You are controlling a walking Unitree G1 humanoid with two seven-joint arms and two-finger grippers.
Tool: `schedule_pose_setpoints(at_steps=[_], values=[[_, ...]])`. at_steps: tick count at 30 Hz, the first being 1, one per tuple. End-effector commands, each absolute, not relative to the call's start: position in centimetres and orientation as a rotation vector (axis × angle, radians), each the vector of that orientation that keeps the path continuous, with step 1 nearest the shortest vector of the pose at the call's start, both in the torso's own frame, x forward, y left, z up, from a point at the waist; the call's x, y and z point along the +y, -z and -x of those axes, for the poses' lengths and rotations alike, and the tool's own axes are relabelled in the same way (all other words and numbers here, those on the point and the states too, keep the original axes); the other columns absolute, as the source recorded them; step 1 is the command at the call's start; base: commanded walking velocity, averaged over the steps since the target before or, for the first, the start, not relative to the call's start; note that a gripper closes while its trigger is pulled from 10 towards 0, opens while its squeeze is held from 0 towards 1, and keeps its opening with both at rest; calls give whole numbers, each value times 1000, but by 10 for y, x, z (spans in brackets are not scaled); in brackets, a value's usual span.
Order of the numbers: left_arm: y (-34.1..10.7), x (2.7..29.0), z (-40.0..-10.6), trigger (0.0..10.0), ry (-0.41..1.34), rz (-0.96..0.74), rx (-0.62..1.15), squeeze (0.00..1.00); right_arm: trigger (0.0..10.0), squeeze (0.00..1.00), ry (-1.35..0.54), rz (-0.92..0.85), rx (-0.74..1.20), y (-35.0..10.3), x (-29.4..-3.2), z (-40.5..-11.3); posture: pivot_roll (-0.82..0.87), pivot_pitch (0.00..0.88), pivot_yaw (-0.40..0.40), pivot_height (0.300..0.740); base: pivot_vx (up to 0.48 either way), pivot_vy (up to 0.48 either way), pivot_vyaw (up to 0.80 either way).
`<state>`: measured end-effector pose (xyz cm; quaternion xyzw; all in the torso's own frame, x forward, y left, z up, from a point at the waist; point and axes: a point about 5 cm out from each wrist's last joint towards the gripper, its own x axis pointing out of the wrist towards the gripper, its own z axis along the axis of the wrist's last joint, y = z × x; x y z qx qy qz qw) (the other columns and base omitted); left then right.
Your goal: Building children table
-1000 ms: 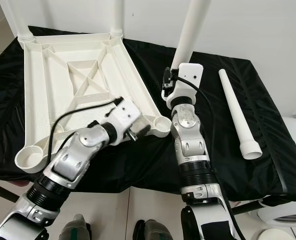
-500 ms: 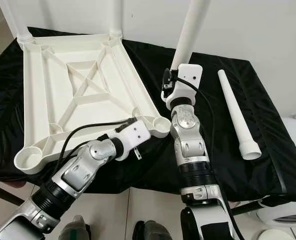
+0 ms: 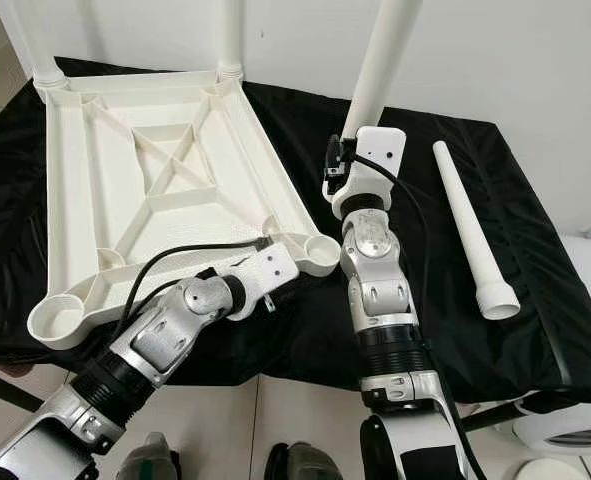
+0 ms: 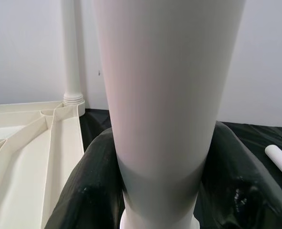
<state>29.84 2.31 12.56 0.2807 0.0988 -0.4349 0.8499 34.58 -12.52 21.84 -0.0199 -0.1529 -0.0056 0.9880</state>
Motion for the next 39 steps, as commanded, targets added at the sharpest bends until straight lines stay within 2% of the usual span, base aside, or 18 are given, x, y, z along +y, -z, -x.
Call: schedule_pose_setpoints(at_steps=[1,2,3,4,12,22,39], values=[[-124,23,-300,627,928,-586,232,0,10000,0,16,55,-300,-216,-127,-343,88,57,-103,740,0,0,0],[-124,23,-300,627,928,-586,232,0,10000,0,16,55,-300,-216,-127,-343,88,57,-103,740,0,0,0],[-125,25,-301,2941,925,-585,232,0,10000,0,13,57,-295,-214,-127,-342,88,57,-103,740,0,0,0],[-125,26,-303,10000,920,-590,235,0,10000,0,8,60,-291,-213,-127,-340,86,54,-104,740,0,0,0],[-135,33,-311,10000,911,-572,237,0,10000,0,-3,70,-282,-209,-125,-338,84,46,-106,740,0,0,0],[-161,29,-306,10000,1020,-412,201,0,10000,0,-13,81,-283,-209,-122,-338,89,40,-111,740,0,0,0],[-166,31,-309,10000,1040,-346,219,0,10000,0,-20,90,-285,-210,-120,-338,96,47,-114,740,0,0,0]])
